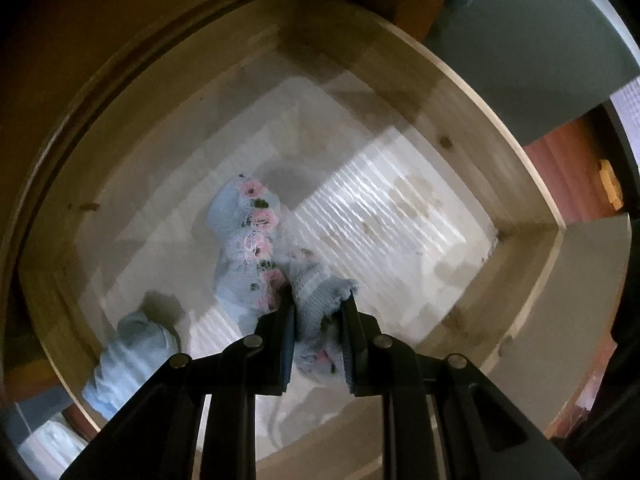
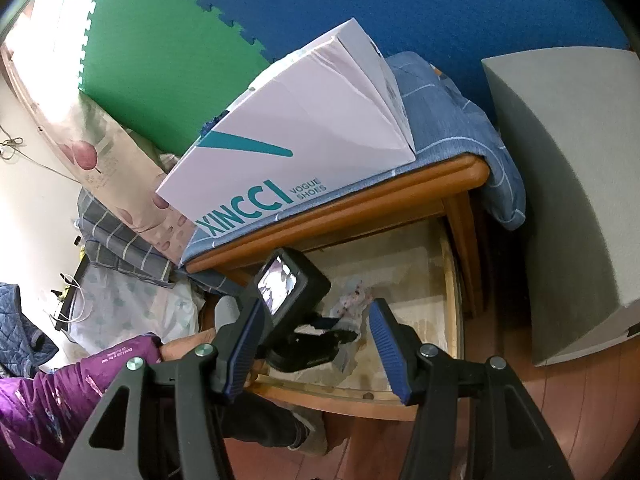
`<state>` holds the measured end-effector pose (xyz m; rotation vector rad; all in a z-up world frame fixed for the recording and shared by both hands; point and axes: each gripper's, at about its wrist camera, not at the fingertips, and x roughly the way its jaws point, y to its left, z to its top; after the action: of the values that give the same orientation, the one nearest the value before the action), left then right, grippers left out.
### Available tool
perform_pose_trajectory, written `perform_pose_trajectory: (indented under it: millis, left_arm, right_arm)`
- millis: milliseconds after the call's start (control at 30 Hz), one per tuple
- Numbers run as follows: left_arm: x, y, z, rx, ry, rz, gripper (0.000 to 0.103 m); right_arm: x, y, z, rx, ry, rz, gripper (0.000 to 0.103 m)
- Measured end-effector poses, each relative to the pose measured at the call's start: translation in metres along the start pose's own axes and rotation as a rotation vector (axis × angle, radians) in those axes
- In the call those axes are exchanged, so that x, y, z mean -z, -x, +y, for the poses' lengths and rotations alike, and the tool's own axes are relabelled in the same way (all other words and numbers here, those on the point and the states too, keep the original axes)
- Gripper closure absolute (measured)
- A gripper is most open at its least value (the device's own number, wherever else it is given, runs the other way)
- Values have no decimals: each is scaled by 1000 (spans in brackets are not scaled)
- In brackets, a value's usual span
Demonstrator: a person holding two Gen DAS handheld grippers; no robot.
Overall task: Take underwear out of drawer
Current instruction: 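Close the left tool on the floral grey socks, then lift the floral grey socks with the left tool over the shoebox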
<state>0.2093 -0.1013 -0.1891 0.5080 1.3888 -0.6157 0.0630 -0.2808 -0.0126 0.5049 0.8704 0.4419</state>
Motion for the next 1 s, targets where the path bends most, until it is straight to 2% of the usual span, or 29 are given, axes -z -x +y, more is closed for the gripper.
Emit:
perform_pose_trajectory:
  millis: [300, 500, 1000]
  left_arm:
    - [18, 37, -26, -80, -77, -100, 85]
    - [33, 62, -53, -104, -35, -195, 85]
    - [58, 130, -61, -147, 76, -390, 85]
  right_arm:
    - [-1, 7, -4, -5, -11, -9, 47]
    - [0, 4, -10, 21, -36, 13, 47]
    - [4, -6, -9, 79, -8, 48, 47]
